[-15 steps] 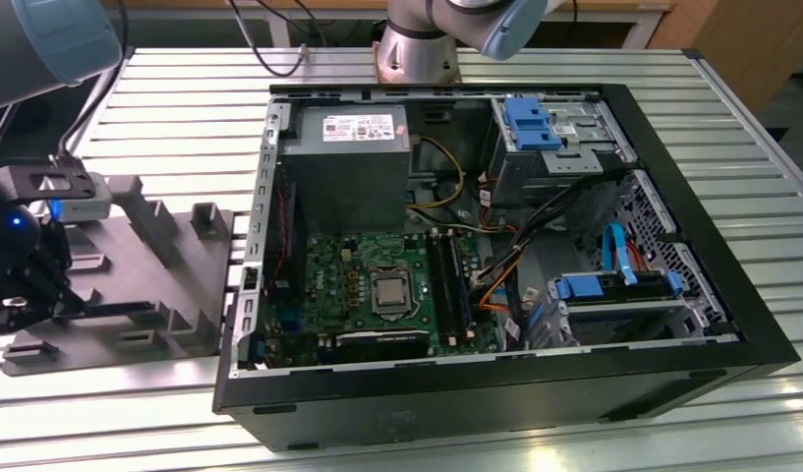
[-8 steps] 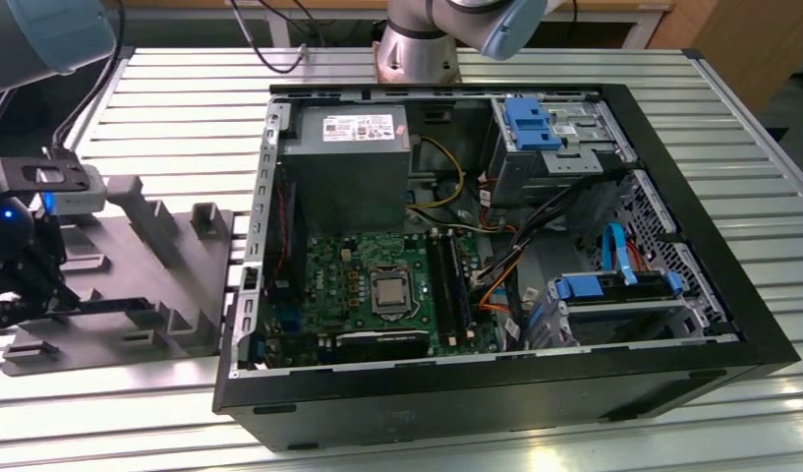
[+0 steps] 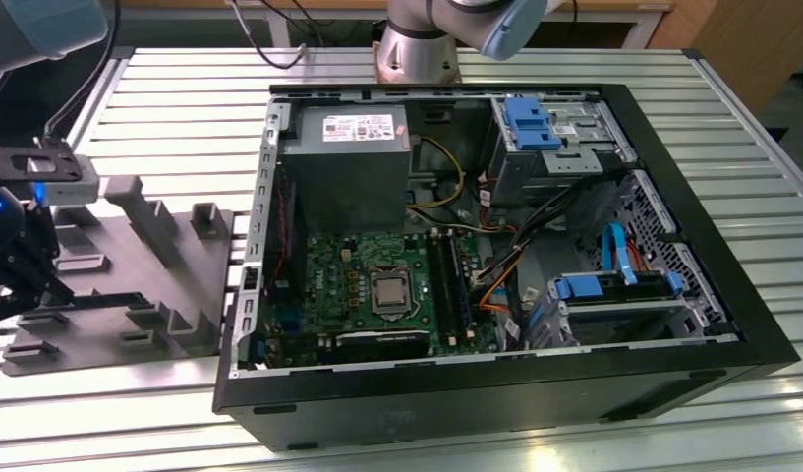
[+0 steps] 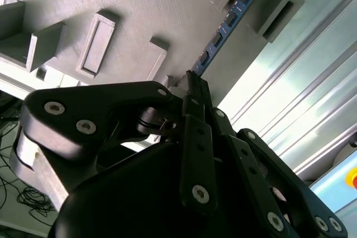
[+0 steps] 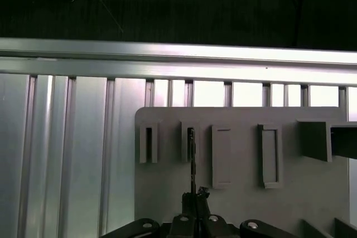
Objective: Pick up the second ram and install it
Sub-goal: 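Pick up the second ram and move it above second insertion slot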
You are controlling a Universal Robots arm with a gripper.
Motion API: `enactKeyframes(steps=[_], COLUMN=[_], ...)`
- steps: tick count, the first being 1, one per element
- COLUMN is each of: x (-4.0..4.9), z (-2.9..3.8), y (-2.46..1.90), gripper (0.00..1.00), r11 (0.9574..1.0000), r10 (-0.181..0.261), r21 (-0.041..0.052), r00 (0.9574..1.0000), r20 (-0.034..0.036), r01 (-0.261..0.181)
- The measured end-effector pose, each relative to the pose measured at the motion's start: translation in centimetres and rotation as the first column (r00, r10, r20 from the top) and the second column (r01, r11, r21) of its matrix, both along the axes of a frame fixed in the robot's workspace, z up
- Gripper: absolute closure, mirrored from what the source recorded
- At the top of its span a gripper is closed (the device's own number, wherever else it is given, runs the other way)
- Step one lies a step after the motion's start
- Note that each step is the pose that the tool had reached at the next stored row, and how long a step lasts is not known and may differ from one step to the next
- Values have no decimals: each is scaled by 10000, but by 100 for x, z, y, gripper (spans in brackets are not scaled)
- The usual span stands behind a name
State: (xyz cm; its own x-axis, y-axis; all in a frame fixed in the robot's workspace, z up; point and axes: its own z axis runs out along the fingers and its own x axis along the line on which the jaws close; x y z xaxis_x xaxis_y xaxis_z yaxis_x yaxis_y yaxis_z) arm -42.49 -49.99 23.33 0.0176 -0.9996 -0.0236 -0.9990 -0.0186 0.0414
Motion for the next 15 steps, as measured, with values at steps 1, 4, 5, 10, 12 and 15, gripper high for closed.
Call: enactKeyframes(steps=[1,4,5,10,12,15], x=[0,0,0,0,0,0], z=[11,42,52,99,115,134], y=[0,0,0,0,0,0], gripper=[88,88,88,88,88,88], r11=[10000,10000,10000,10000,10000,10000], r10=[0,0,0,0,0,0], r21=[1,2,3,3,3,4], r00=[10000,10000,10000,10000,10000,10000], r20=[1,0,1,0,1,1], r01=[0,0,0,0,0,0])
